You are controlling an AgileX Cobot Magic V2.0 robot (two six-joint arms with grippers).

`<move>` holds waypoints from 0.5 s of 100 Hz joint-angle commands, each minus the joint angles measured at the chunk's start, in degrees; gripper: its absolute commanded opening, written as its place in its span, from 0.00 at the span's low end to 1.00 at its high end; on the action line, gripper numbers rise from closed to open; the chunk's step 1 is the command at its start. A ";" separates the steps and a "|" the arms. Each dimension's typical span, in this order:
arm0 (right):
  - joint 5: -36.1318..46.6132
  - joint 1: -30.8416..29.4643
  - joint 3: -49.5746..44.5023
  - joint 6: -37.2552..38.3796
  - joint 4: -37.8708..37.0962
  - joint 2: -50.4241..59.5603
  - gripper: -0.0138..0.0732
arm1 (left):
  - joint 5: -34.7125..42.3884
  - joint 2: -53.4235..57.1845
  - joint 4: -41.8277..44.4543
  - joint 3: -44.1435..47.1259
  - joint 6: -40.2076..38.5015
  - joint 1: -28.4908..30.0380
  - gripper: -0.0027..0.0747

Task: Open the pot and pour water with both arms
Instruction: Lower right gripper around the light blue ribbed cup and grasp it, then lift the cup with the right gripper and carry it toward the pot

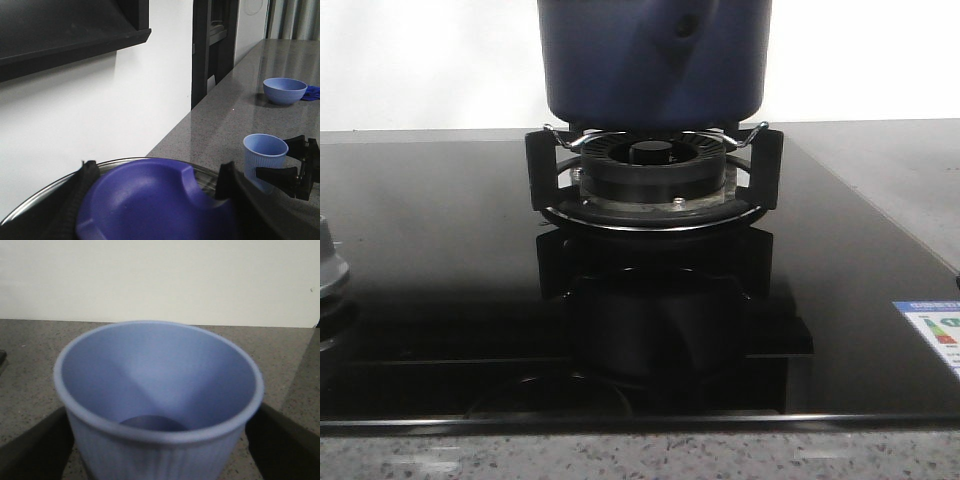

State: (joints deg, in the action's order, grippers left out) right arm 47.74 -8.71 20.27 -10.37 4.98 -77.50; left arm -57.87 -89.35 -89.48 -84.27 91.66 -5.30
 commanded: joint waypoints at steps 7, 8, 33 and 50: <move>5.76 -0.18 1.57 -0.45 -0.12 0.38 0.89 | -0.93 2.94 -6.36 -2.35 -0.46 0.01 0.36; 5.89 -0.18 1.57 -0.45 -0.12 0.16 0.89 | -0.93 2.94 -6.36 -2.35 -0.46 0.01 0.36; 9.77 -0.18 1.57 -0.45 -0.12 -4.26 0.89 | -0.98 2.94 -7.82 -2.35 -0.46 0.01 0.36; 12.04 -0.18 1.57 -0.45 -0.12 -6.63 0.89 | -1.22 2.94 -7.85 -2.35 -0.46 0.01 0.36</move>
State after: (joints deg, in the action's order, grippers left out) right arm 53.66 -8.71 20.27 -10.25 4.98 -84.54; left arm -57.99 -89.35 -91.25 -84.27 91.62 -5.30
